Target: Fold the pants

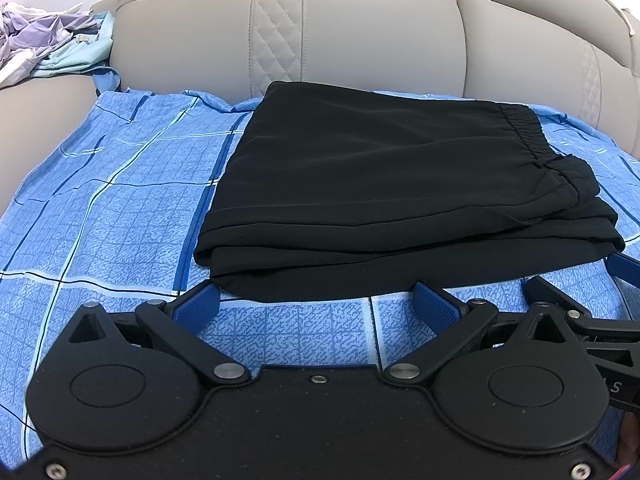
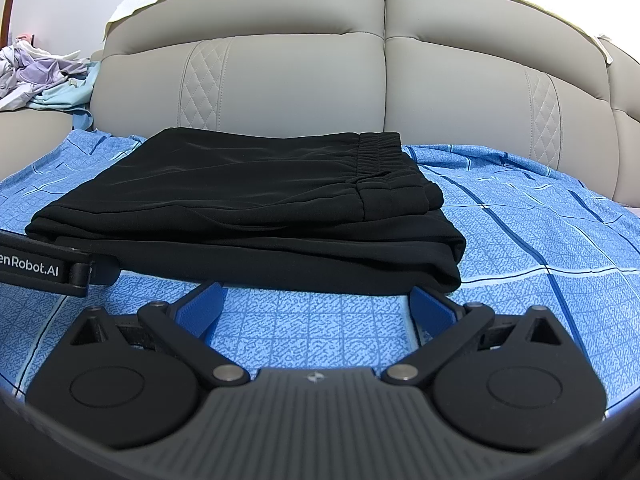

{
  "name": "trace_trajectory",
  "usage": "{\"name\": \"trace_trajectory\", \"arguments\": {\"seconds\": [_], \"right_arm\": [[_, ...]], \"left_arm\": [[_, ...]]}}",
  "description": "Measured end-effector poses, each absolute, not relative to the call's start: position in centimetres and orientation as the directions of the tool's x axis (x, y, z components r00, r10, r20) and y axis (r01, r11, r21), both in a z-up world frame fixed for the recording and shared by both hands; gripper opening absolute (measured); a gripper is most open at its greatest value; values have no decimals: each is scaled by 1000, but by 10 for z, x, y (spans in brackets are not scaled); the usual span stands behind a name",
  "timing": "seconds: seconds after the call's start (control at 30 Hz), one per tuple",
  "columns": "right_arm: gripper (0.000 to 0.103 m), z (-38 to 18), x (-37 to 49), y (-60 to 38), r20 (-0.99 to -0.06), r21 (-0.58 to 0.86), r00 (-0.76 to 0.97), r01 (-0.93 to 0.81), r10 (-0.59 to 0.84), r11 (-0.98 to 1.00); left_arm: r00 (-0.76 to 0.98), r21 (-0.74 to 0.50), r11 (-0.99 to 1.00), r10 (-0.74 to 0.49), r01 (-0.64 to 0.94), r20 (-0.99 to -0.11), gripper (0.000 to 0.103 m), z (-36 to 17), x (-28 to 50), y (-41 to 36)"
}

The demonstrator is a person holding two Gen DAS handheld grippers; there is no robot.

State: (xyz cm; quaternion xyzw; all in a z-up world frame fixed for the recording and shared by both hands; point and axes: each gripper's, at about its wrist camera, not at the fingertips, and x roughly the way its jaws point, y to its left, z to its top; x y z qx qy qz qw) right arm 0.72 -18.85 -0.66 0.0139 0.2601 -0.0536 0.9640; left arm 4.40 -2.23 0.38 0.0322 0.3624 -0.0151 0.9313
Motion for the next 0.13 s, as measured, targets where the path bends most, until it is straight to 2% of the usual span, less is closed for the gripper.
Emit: {"name": "trace_trajectory", "arguments": {"seconds": [0.13], "right_arm": [[103, -7, 7, -188, -503, -1, 859, 111, -96, 994]], "left_arm": [[737, 49, 997, -6, 52, -675, 103, 4, 44, -22]]}}
